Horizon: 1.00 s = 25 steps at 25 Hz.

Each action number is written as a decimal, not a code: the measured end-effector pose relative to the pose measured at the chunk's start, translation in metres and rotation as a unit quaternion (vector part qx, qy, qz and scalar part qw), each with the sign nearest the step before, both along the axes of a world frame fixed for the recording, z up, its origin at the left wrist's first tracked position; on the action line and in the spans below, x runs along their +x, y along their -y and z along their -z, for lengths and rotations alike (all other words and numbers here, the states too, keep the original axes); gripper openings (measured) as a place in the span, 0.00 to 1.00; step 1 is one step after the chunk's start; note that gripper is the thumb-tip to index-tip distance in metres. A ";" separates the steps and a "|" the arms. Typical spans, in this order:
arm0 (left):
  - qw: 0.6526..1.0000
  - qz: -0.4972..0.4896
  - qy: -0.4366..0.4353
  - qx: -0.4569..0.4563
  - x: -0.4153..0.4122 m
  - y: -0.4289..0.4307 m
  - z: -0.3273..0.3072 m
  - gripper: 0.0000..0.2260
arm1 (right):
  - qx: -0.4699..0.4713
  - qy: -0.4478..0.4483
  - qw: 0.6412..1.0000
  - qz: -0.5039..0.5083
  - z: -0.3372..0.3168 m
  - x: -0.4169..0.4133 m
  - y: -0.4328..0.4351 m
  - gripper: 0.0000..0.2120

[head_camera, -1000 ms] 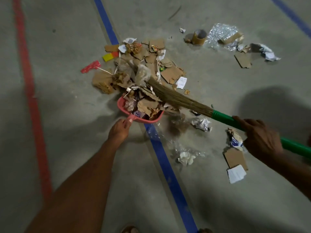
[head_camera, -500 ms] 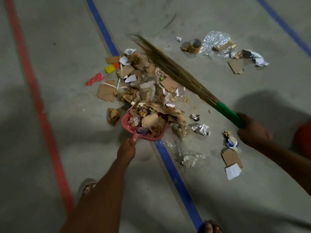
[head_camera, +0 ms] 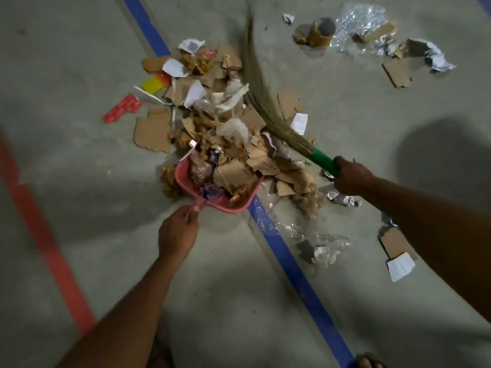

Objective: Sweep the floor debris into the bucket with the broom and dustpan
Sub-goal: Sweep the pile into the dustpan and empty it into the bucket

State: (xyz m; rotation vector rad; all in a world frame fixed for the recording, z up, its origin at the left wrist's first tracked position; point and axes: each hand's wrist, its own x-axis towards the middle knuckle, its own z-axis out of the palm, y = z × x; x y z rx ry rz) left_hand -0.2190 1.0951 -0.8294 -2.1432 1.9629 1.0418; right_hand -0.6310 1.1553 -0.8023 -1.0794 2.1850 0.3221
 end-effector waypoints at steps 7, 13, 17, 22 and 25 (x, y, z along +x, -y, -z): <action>0.999 -0.003 -0.050 0.001 -0.018 0.025 0.011 0.16 | 0.030 0.021 0.995 -0.089 -0.001 0.025 -0.057 0.28; 0.991 -0.027 -0.098 0.088 -0.008 0.030 0.032 0.15 | 0.038 -0.001 0.996 -0.077 -0.003 0.026 -0.087 0.28; 0.979 -0.057 -0.153 0.119 -0.006 0.023 0.030 0.15 | 0.047 -0.016 0.997 -0.057 -0.011 0.033 -0.097 0.31; 0.969 -0.078 -0.201 0.116 -0.014 0.008 0.003 0.09 | 0.015 -0.030 0.999 -0.043 -0.035 0.029 -0.116 0.27; 0.959 -0.103 -0.234 0.119 -0.024 -0.006 -0.028 0.11 | -0.019 -0.022 0.999 -0.021 -0.061 0.024 -0.135 0.25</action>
